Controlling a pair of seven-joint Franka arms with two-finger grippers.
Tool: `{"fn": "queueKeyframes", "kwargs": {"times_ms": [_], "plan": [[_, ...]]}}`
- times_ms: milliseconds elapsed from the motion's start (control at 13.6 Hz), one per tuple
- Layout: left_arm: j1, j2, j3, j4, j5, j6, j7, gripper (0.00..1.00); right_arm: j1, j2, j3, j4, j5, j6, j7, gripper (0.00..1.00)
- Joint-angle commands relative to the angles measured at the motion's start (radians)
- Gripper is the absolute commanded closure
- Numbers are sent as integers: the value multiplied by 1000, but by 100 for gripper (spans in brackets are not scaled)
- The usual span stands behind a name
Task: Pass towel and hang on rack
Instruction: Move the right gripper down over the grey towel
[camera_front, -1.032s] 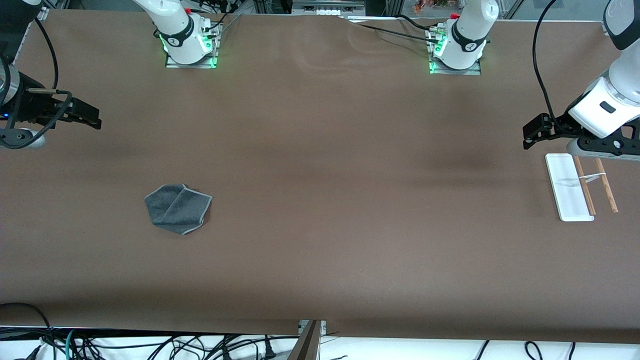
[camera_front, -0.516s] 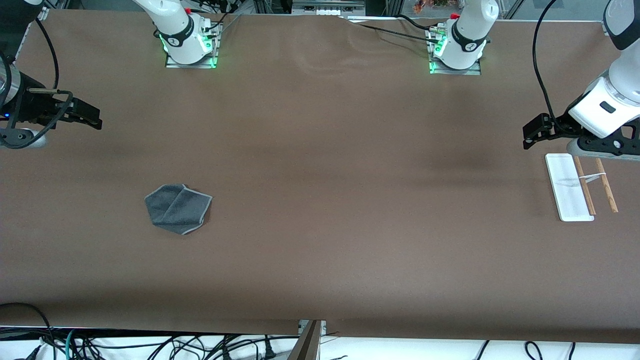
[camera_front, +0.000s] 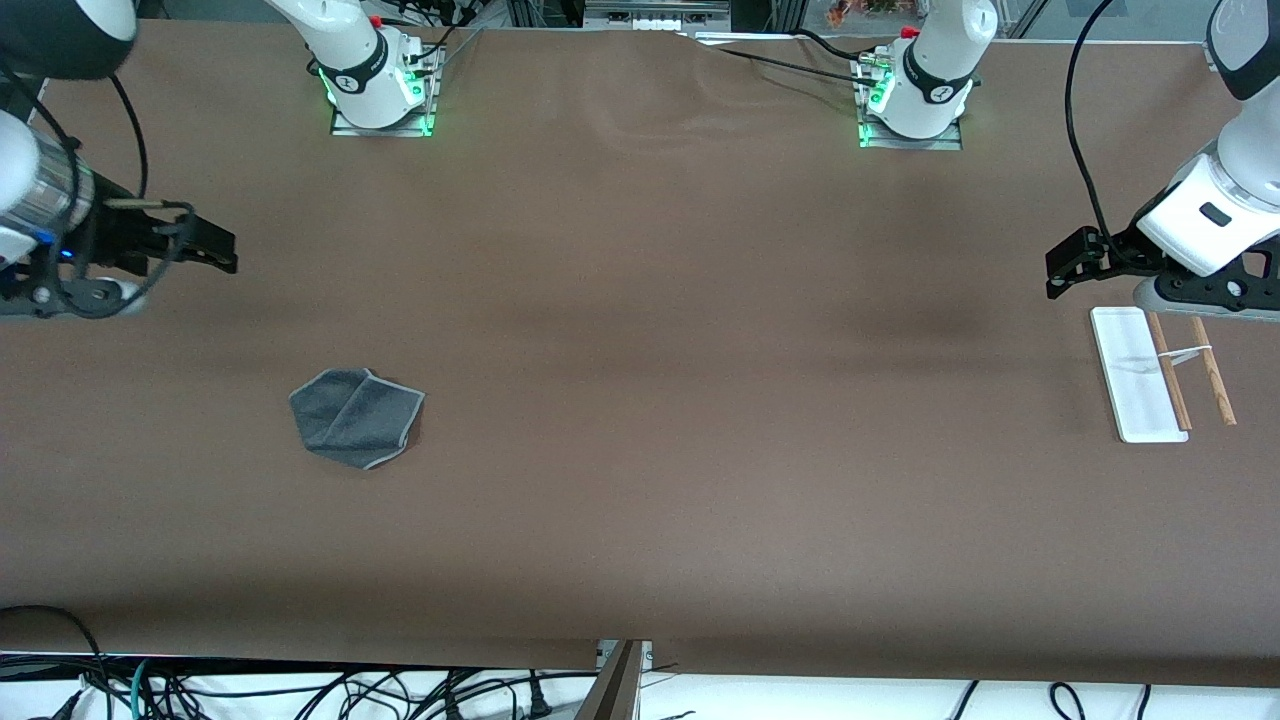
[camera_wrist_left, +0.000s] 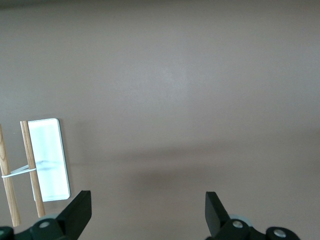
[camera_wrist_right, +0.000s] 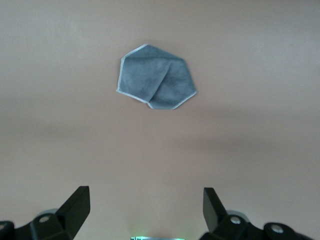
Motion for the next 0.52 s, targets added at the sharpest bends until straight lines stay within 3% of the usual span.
{"fn": "queueKeyframes", "kwargs": {"times_ms": [0, 442], "plan": [[5, 6, 0, 19, -7, -18, 24, 0, 39, 60, 1, -1, 1, 24, 15, 0], [5, 6, -1, 19, -7, -18, 24, 0, 145, 217, 1, -4, 15, 169, 127, 0]]}}
